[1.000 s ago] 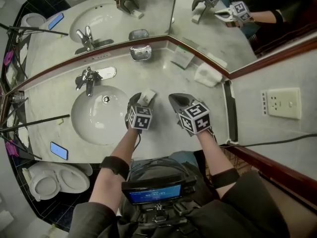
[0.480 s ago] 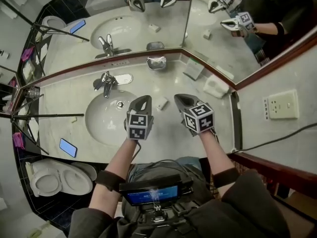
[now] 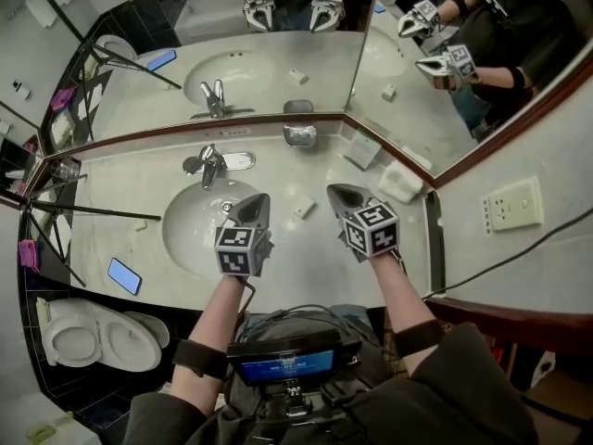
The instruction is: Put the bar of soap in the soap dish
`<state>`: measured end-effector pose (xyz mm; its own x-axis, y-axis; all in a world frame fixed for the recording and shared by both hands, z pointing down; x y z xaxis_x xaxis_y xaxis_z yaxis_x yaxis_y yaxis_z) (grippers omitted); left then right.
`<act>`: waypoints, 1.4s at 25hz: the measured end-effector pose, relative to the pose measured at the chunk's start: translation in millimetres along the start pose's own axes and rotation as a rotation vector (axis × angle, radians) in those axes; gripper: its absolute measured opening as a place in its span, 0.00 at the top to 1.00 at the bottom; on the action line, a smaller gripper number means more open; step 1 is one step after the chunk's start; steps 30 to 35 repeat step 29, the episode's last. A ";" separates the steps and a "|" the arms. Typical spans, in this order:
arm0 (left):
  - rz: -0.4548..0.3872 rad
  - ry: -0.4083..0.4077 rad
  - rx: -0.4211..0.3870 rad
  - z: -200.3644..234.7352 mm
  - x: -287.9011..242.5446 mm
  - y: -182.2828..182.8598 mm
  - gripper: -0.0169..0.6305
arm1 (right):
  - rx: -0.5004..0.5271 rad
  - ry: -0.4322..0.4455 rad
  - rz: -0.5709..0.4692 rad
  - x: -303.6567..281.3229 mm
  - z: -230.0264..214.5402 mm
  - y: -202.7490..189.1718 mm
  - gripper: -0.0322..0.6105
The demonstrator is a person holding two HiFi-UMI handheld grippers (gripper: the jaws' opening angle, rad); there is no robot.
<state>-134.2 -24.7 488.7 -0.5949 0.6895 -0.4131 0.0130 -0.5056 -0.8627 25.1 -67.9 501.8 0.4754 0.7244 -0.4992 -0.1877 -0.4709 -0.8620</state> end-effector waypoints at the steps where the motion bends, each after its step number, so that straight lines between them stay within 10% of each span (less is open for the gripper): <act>1: -0.003 0.002 0.008 0.8 2.4 -0.9 0.97 | 0.002 -0.003 -0.002 1.5 0.2 0.5 0.93; 35: 0.009 -0.007 0.020 2.1 15.0 -5.0 0.97 | 0.026 -0.047 0.018 14.3 -10.0 -5.5 0.93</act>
Point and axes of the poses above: the fingertips, and each gripper's own axes: x backward along the fingers, z to its left, y out of its top, the point moved 2 cm from there along x, backward along the fingers, and after that the axes turned 15 degrees about -y, right-handed, at the moved point
